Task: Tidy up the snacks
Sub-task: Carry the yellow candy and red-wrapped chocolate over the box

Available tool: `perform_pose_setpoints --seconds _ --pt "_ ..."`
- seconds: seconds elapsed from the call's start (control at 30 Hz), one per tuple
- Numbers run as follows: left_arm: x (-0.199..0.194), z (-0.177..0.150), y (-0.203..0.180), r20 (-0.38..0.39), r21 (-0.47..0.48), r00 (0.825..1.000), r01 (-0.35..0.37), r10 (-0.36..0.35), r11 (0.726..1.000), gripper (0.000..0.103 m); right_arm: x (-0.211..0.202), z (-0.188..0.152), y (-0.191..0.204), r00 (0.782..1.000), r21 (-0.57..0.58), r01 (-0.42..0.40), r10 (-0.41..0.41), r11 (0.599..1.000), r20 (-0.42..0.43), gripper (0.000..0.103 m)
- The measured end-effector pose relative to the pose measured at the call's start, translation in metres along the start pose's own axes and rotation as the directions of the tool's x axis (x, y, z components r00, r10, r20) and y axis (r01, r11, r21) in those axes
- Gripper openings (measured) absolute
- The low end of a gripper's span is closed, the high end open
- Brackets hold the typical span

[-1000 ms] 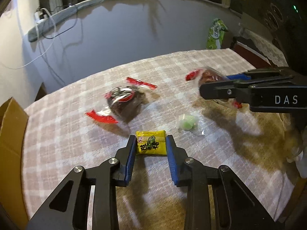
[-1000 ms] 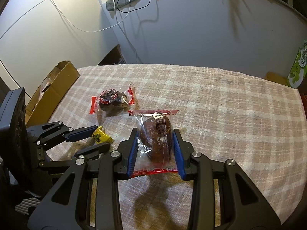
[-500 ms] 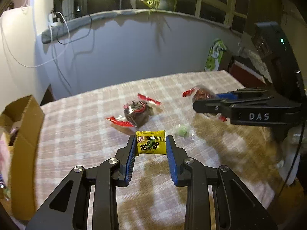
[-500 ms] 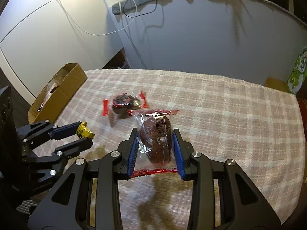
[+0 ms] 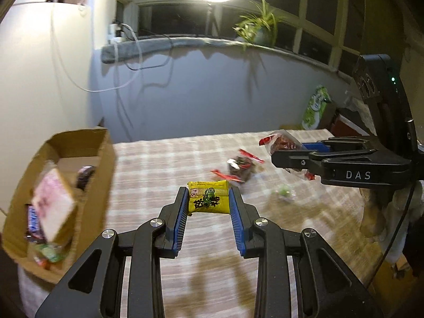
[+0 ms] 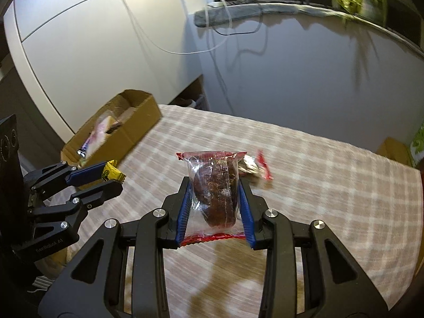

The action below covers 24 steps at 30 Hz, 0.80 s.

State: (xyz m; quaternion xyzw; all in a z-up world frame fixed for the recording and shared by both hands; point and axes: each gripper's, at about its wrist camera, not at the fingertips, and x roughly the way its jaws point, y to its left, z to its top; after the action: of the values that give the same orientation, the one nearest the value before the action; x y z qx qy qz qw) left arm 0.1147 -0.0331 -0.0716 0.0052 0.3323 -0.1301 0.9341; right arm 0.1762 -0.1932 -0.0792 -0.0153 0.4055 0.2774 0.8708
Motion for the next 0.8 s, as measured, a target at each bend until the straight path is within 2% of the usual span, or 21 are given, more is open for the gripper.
perform_pose_setpoints --seconds 0.33,0.8 --pt "-0.028 -0.001 0.052 0.046 -0.06 0.995 -0.083 0.085 0.995 0.029 0.024 0.032 0.056 0.998 -0.067 -0.056 0.056 0.996 0.004 0.036" --pt "-0.041 -0.014 0.119 0.038 -0.146 0.983 -0.171 0.178 0.974 0.029 0.081 0.085 0.124 0.992 -0.143 -0.127 0.127 0.981 -0.014 0.036"
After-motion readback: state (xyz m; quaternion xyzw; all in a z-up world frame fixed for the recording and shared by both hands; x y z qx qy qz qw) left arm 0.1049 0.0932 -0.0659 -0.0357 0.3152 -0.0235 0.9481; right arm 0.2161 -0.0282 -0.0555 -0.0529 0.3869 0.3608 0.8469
